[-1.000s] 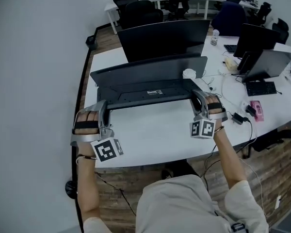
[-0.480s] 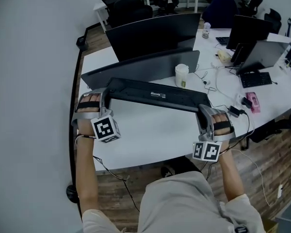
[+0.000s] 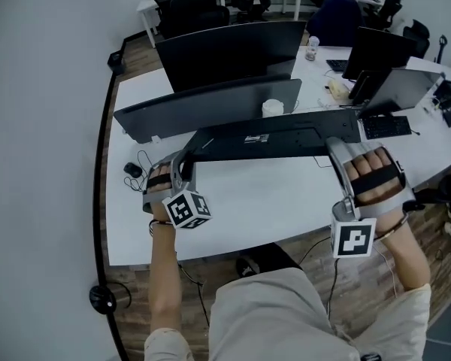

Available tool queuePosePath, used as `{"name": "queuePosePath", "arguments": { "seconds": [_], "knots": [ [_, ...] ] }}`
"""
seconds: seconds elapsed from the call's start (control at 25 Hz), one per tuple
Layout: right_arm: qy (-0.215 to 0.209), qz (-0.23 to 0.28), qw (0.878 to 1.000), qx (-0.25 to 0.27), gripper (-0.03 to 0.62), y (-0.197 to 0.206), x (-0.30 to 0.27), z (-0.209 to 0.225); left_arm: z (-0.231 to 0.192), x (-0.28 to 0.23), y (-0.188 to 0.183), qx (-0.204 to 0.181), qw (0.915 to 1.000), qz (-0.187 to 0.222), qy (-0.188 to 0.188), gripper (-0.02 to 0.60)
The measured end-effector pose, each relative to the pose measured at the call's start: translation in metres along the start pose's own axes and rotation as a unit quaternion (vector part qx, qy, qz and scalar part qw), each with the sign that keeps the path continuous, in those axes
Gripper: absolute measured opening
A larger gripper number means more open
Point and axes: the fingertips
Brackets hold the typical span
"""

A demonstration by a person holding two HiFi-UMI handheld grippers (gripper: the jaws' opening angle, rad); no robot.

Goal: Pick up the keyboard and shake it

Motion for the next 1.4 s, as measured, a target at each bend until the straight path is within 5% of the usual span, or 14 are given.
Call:
{"name": "queuePosePath", "arguments": {
  "seconds": [0.32,0.6,0.88,1.16,1.28,1.4],
  "knots": [
    [0.046,-0.025,0.995,0.090,0.133,0.035,-0.027,0.067,0.001,0.049,-0.029,0.121,0.9915,0.037,-0.030,0.107],
    [0.079,0.021,0.996,0.034,0.124,0.034,-0.095,0.073,-0.027,0.112,-0.033,0.089,0.9919,0.020,-0.088,0.106],
    [0.060,0.071,0.988,-0.124,0.123,0.012,-0.136,0.023,-0.055,0.154,-0.042,-0.029,0.9934,0.011,-0.110,0.103],
    [-0.050,0.116,0.969,-0.210,0.118,-0.027,-0.135,-0.078,-0.039,0.163,-0.040,-0.149,0.9885,0.025,-0.015,0.106],
    [-0.133,0.147,0.955,-0.221,0.118,-0.039,-0.120,-0.114,-0.025,0.152,-0.027,-0.121,0.9886,0.059,0.067,0.107],
    [-0.230,0.180,0.935,-0.201,0.118,-0.046,-0.105,-0.146,0.011,0.134,-0.007,-0.070,0.9800,0.094,0.160,0.107]
  ]
}}
Point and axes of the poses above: the fingertips, and each gripper's own axes: x backward along the fingers, z to its right, y out of its underside, and after that the axes turned 2 degrees about -y, right-handed
